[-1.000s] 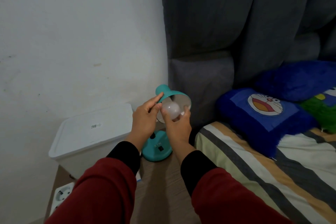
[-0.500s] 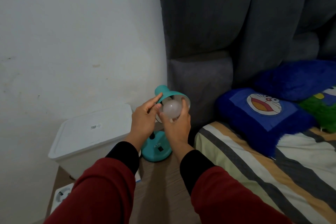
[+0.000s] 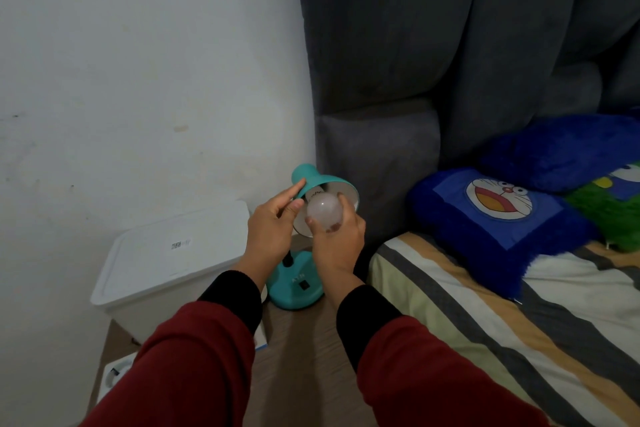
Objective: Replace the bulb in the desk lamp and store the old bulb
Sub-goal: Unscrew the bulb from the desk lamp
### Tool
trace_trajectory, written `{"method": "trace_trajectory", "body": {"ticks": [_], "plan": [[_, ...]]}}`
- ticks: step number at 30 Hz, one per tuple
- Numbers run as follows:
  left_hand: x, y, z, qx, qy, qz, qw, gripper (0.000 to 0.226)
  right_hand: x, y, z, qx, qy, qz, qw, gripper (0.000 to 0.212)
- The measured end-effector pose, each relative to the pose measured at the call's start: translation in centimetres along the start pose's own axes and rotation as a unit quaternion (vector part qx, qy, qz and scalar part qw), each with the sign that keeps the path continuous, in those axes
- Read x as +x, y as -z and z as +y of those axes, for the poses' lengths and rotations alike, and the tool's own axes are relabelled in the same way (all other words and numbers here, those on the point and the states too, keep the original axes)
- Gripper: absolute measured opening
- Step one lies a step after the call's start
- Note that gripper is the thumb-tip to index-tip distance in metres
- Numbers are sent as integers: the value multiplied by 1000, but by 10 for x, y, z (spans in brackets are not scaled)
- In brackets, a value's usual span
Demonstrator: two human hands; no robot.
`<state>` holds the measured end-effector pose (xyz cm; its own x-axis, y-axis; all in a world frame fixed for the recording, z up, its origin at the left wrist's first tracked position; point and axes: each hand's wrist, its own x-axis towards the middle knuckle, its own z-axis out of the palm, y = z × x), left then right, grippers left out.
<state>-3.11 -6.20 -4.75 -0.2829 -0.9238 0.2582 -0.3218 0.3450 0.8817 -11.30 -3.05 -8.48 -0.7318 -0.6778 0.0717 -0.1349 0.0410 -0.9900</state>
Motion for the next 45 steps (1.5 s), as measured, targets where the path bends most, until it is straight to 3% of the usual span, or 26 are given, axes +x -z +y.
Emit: {"method": "trace_trajectory", "body": {"ticks": [8,12,16,21,26,29,33,38,42,45], "plan": [[-2,0,2,-4,3,0,1000,36,-1,0,0,10,32,-12,999,61],[-1,1,3,-8,6,-1,1000,36,-3,-4,5,84,-30,1,996,76],[-2,1,2,-6,5,-1,1000,36,1,-6,9,106,-37,7,994,66],[-2,-1,4,-6,9,-1,1000,36,-2,-4,5,164,-94,-29,981,77],[-2,0,3,3,8,0,1000,36,3,-2,8,100,-55,-10,993,68],[-2,-1,4,3,10,0,1000,36,2,-9,11,138,-76,-5,988,75],[-1,0,2,5,11,4,1000,36,5,-11,13,139,-79,1,987,66],[-1,-1,3,-3,7,2,1000,36,2,-1,7,167,-83,-42,981,83],[-3,-1,3,-2,10,1,1000,36,3,-1,8,145,-55,-35,987,65],[-2,0,4,4,10,1,1000,36,2,-5,9,115,-29,-36,992,69]]}}
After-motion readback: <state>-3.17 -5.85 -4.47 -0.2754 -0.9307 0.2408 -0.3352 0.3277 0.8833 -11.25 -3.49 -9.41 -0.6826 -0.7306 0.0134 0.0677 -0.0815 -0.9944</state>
